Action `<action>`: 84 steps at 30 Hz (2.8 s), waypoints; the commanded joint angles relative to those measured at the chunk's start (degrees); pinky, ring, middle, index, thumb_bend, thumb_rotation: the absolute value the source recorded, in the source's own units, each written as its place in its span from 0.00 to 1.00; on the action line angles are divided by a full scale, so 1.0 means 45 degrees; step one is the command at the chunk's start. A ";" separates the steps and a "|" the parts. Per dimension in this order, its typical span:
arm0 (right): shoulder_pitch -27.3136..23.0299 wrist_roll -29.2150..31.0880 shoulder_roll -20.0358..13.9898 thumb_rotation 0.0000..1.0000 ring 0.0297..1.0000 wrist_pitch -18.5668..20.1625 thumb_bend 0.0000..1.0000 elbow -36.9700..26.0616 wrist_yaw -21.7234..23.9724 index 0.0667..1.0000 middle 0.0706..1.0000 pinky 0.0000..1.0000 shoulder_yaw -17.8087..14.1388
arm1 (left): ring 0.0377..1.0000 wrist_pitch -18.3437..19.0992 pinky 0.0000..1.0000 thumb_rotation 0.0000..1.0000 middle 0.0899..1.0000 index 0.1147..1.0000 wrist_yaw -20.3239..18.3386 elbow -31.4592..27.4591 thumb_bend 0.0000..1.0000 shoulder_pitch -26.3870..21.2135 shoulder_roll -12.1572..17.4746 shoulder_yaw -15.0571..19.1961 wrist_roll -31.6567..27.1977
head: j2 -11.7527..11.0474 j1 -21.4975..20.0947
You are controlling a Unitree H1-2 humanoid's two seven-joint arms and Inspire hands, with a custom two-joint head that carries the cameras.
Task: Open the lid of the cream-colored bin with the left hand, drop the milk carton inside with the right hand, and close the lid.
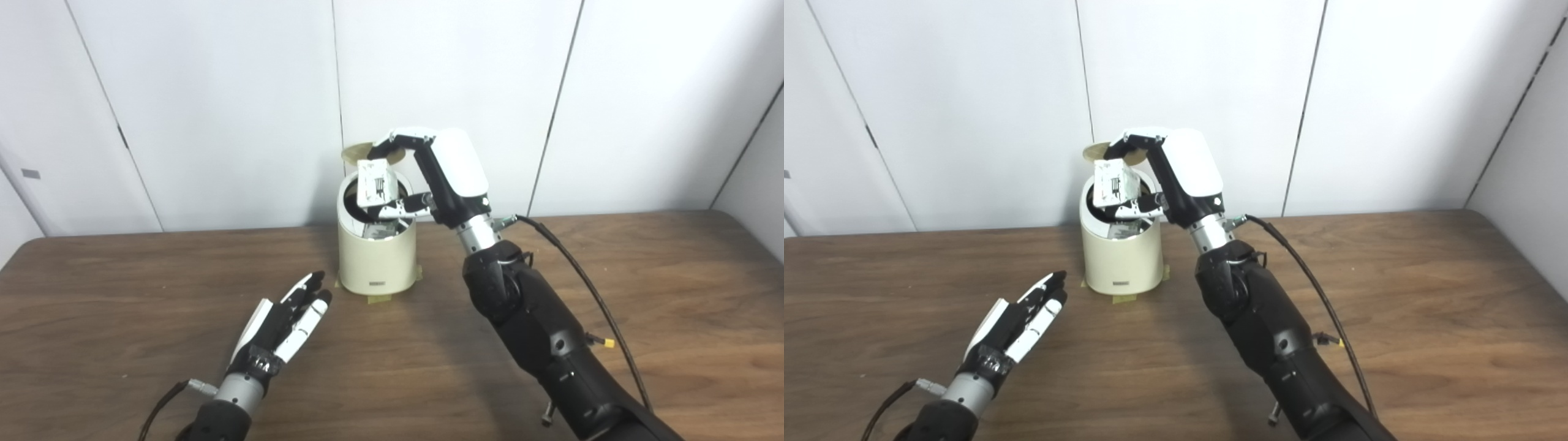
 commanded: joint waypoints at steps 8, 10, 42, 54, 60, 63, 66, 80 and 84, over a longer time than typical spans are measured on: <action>-0.0724 -0.0416 -0.0133 0.00 0.65 -0.0577 0.52 0.0003 -0.1667 0.43 0.51 0.66 0.0076 | 0.95 -0.0413 0.94 0.82 0.95 0.95 0.0106 0.0009 0.39 -0.0364 -0.0031 0.0035 -0.0079 | -0.0085 0.0062; -0.0767 -0.0435 -0.0146 0.00 0.65 -0.0553 0.52 0.0072 -0.1738 0.43 0.51 0.66 0.0101 | 0.95 -0.0430 0.94 0.80 0.95 0.95 0.0097 -0.0005 0.37 -0.0372 -0.0025 0.0035 -0.0087 | -0.0094 0.0071; -0.0569 0.0236 -0.0281 0.06 0.76 0.0845 0.85 -0.0317 0.0968 0.69 0.75 0.74 0.0207 | 0.96 -0.0037 0.94 0.78 0.96 0.96 0.0093 -0.0317 0.38 -0.0447 -0.0031 -0.0116 0.0198 | 0.0060 0.0172; -0.0596 -0.0067 -0.0419 0.12 0.90 0.1909 0.89 -0.0572 0.1866 0.83 0.92 0.84 0.0567 | 0.95 -0.0010 0.92 0.78 0.96 0.96 0.0198 -0.0356 0.38 -0.0427 -0.0060 -0.0064 0.0345 | 0.0010 0.0208; -0.0539 0.0074 -0.0424 0.14 0.90 0.1994 0.89 -0.0675 0.1959 0.83 0.91 0.85 0.0531 | 0.95 -0.0062 0.93 0.79 0.96 0.97 0.0167 -0.0328 0.38 -0.0413 -0.0077 -0.0028 0.0367 | 0.0010 0.0208; -0.0488 0.0284 -0.0398 0.12 0.87 0.1793 0.88 -0.0693 0.1856 0.81 0.88 0.82 0.0422 | 0.95 -0.0015 0.93 0.78 0.95 0.97 0.0171 -0.0346 0.38 -0.0399 -0.0124 -0.0002 0.0336 | 0.0010 0.0208; -0.0427 0.0850 -0.0248 0.05 0.68 0.0888 0.83 -0.0546 0.1081 0.67 0.66 0.64 0.0116 | 0.95 -0.0097 0.93 0.77 0.95 0.96 0.0186 -0.0317 0.37 -0.0378 -0.0120 -0.0007 0.0360 | 0.0010 0.0208; -0.0250 0.1101 -0.0258 0.00 0.42 -0.0582 0.52 -0.0347 -0.0285 0.46 0.43 0.43 -0.0213 | 0.95 -0.0220 0.93 0.77 0.95 0.96 0.0187 -0.0166 0.38 -0.0351 -0.0131 0.0091 0.0224 | -0.0021 0.0176; -0.0224 0.0986 -0.0299 0.00 0.43 -0.0672 0.52 -0.0371 -0.0564 0.46 0.42 0.44 -0.0210 | 0.95 -0.0260 0.93 0.76 0.95 0.96 0.0164 -0.0161 0.38 -0.0350 -0.0083 0.0072 0.0254 | -0.0012 0.0173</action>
